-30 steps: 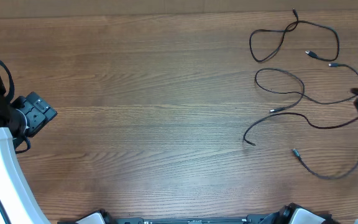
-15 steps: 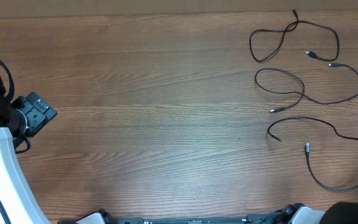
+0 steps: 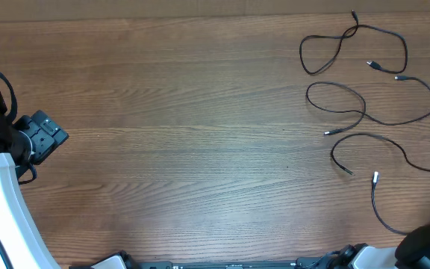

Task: Untangle cables

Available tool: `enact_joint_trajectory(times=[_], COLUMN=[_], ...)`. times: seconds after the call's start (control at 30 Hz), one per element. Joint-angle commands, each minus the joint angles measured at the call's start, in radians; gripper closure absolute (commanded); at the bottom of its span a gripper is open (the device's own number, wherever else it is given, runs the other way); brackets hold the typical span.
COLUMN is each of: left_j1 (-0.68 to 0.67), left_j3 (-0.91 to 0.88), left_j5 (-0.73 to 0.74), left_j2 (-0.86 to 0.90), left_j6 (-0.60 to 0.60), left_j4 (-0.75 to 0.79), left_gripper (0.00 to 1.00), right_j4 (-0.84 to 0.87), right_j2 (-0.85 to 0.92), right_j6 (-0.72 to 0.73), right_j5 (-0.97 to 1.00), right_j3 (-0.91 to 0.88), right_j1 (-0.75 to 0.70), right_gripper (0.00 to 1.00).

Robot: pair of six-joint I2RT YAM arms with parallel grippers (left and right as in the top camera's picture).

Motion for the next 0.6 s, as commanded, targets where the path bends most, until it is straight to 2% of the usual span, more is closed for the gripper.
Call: enact_joint_trajectory(times=[0.0, 0.1, 0.27, 0.3, 0.43, 0.57], left_j1=[0.004, 0.004, 0.004, 0.004, 0.004, 0.004], left_j3=[-0.004, -0.004, -0.004, -0.004, -0.004, -0.004], left_j5=[0.001, 0.001, 0.001, 0.001, 0.001, 0.001], left_j2=[0.002, 0.002, 0.002, 0.002, 0.002, 0.002], left_j6=[-0.015, -0.015, -0.015, -0.015, -0.015, -0.014], left_j4=[0.0, 0.0, 0.0, 0.0, 0.0, 0.0], left_gripper=[0.0, 0.01, 0.0, 0.0, 0.01, 0.0], right_j4=[0.032, 0.068, 0.124, 0.137, 0.175, 0.164], right_j2=[0.002, 0.002, 0.002, 0.002, 0.003, 0.003], right_j6=[0.018, 0.018, 0.005, -0.013, -0.162, -0.303], right_j5=[0.013, 0.004, -0.052, -0.084, -0.257, -0.447], right_j3=[-0.051, -0.097, -0.155, -0.164, -0.172, -0.172], right_j1=[-0.005, -0.005, -0.005, -0.005, -0.003, 0.022], right_gripper=[0.89, 0.74, 0.24, 0.17, 0.1, 0.09])
